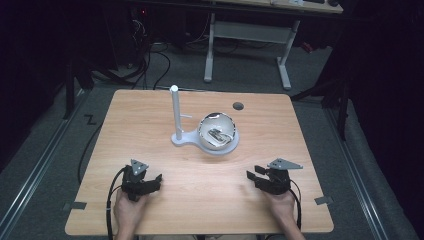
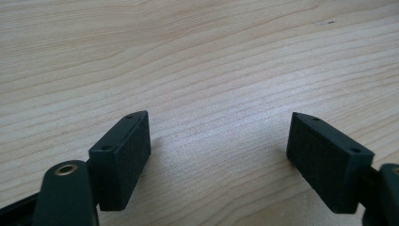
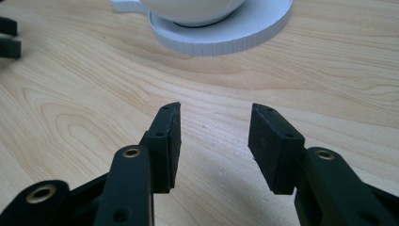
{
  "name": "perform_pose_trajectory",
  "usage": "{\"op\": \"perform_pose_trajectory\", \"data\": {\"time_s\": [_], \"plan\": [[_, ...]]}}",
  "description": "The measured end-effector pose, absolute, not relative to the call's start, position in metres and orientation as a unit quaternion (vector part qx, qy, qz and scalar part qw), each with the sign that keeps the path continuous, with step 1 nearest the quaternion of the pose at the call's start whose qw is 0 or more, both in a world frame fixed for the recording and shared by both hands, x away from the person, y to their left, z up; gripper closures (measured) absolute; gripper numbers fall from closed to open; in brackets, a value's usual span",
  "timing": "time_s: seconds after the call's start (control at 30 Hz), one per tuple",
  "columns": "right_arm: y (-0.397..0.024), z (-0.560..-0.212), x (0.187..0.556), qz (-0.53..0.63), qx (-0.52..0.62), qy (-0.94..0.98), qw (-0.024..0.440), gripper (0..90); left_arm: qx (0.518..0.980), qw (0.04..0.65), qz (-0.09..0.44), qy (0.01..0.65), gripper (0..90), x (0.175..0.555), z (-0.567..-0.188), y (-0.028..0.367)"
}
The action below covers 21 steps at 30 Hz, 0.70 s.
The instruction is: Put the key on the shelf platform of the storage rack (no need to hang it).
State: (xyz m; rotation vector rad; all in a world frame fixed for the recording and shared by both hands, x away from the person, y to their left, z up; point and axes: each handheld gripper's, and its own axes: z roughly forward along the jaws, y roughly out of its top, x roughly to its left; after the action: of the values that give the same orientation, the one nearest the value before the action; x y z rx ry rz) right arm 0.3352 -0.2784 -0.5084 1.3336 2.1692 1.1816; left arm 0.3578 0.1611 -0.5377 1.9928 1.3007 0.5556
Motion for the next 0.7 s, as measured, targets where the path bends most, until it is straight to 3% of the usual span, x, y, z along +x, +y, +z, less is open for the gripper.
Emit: {"op": "perform_pose_trajectory", "data": {"time_s": [0.7], "plan": [[-0.260, -0.529, 0.331, 0.368, 0.448, 0.793, 0.187, 54.5, 0.766, 0.342, 0.214, 0.500, 22.4, 0.358, -0.538, 0.161]]}}
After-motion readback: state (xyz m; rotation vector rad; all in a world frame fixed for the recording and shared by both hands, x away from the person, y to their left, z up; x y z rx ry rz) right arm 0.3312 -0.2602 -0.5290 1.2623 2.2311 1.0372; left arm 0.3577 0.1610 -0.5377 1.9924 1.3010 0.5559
